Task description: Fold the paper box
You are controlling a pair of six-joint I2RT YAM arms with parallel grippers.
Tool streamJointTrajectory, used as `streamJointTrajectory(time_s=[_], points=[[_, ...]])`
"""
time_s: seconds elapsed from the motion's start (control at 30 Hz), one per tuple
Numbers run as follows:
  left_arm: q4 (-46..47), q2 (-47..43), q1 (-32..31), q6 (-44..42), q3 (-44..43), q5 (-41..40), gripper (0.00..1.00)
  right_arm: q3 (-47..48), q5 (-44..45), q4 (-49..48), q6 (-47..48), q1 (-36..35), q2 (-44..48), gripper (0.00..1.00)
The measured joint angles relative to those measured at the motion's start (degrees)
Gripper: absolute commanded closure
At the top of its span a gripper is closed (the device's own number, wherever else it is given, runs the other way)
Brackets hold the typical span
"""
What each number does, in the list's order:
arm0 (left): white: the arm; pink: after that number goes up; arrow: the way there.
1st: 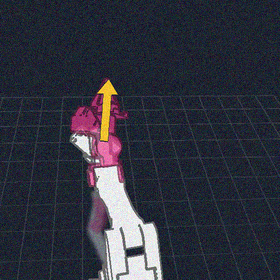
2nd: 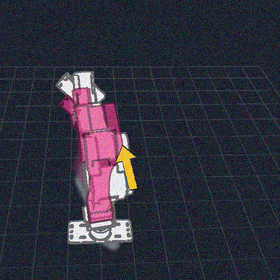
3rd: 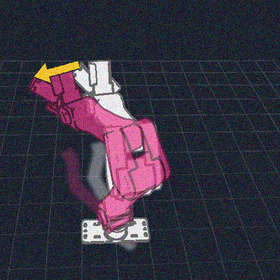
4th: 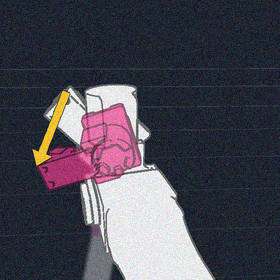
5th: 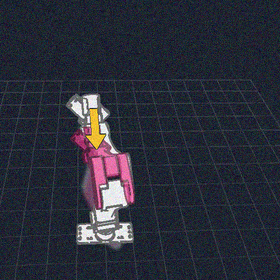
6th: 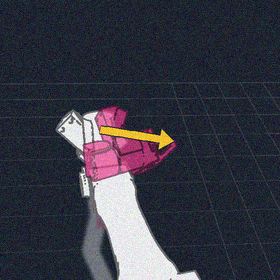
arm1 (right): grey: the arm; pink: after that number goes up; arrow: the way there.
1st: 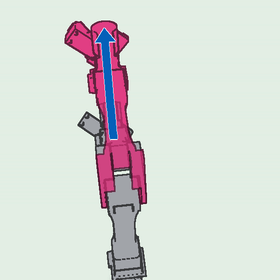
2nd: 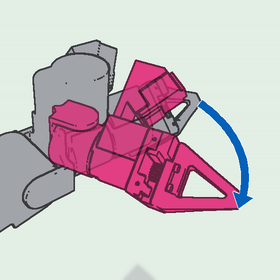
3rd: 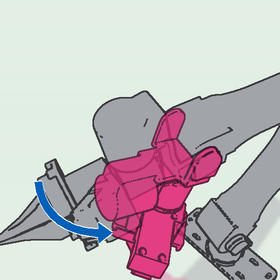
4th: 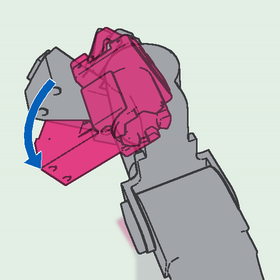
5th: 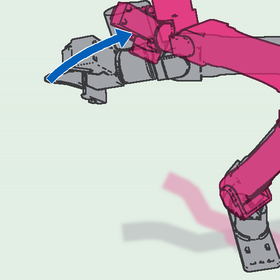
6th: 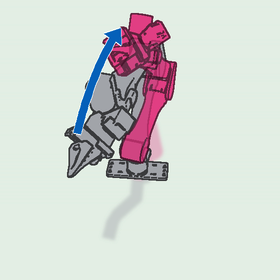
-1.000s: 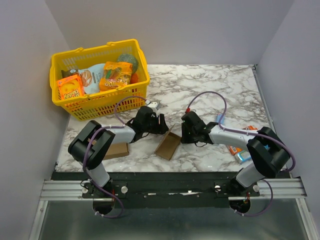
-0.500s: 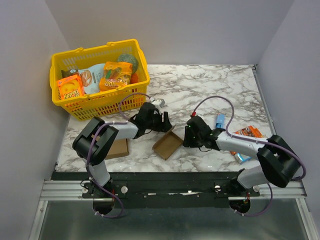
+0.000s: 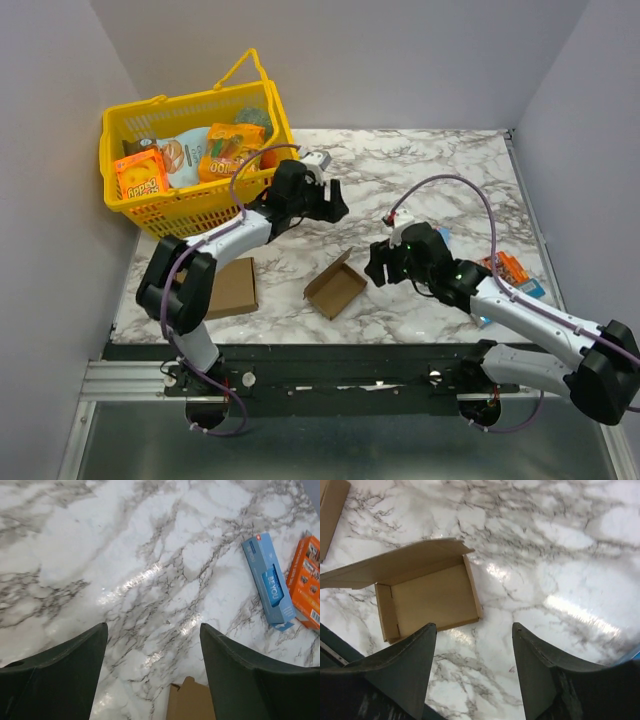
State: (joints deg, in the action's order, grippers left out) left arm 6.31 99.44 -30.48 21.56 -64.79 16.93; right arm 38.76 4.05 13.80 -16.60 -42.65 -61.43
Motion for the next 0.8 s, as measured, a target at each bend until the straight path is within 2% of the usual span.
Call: streamJointTrajectory(time_s=[0.1,0.2,0.33,0.43,0.63,0.8], points=[[-5.42,-7.34,1.53,-0.94,-0.15,-2.82,0.16,3.50,-1.18,-2.47,9.27,0.00,-2.93,0.32],[-9.60,-15.50,2.03,-2.16,0.33,-4.96,0.16,5.55,-1.14,-4.13,12.74,0.00,-5.46,0.32],[-15.58,-26.67,2.32,-4.26,2.99,-5.79,0.16,7.37,-1.03,-6.73,14.32,0.59,-7.93,0.32],[-21.03,-31.50,1.40,-6.12,5.51,-5.49,0.16,7.96,-0.98,-7.72,13.42,2.67,-8.17,0.32],[-30.42,-32.22,-3.04,-10.82,9.11,-3.23,0.17,8.00,-0.52,-8.46,11.56,5.27,-7.26,0.31],[-34.18,-26.73,-9.22,-14.93,7.19,-3.43,0.19,7.85,-0.52,-8.83,10.01,5.66,-3.98,0.31]])
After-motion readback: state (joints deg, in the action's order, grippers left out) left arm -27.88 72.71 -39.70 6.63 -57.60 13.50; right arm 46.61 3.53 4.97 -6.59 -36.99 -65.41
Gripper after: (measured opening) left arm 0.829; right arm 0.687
